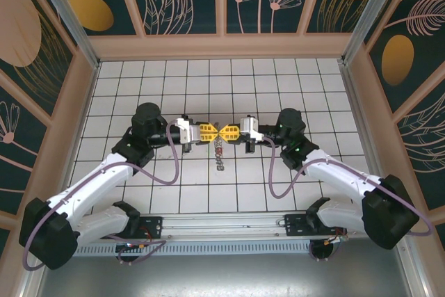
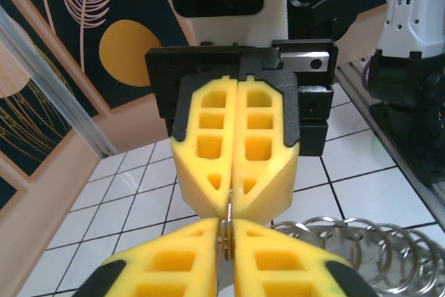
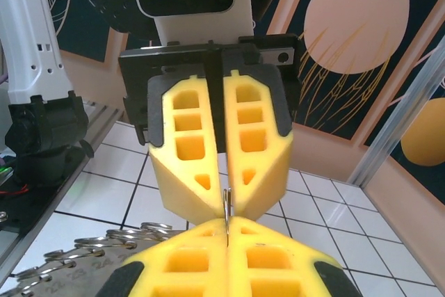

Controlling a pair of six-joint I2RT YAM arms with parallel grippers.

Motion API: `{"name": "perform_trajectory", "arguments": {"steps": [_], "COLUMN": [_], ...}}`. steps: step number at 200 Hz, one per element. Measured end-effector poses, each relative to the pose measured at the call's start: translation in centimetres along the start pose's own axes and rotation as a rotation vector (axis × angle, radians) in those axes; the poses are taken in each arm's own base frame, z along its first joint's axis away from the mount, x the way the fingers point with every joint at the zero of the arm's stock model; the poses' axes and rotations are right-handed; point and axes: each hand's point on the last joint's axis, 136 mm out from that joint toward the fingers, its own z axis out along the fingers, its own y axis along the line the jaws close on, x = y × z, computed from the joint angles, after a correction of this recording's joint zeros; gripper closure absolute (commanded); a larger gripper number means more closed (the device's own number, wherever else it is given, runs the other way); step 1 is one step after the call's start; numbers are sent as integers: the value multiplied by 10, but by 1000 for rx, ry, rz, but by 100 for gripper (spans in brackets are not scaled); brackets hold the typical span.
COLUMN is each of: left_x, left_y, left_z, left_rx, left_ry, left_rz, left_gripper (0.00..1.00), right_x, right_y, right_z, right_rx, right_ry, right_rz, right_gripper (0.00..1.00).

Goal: Put the keys on the keyring

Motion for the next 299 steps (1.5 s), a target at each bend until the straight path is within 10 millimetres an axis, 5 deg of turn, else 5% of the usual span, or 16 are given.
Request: {"name": "perform_trajectory", "arguments": {"steps": [41,86,130,192,299], "left_x": [5,12,19,39,37], "left_y": [1,8,8,4,5], "left_z": [-1,-7,-13,-14,-14], "left_rx": [-16,-57,-53,-28,-26], "left_ry": [37,138,231,312,313], "left_rz": [2,30,48,20,14], "left_gripper": [100,100,100,100,100], "right_x": [5,16,42,40,48], "right_y": [-1,-11,-8,-7,2], "right_z": [1,6,0,4,23], "right_rx": [3,-18,-28,-54,-95], "right_ry": [26,150,288,315,320], "right_rz": [-4,-30,-40,-70,-47], "right_gripper": [100,76,75,72,80]}}
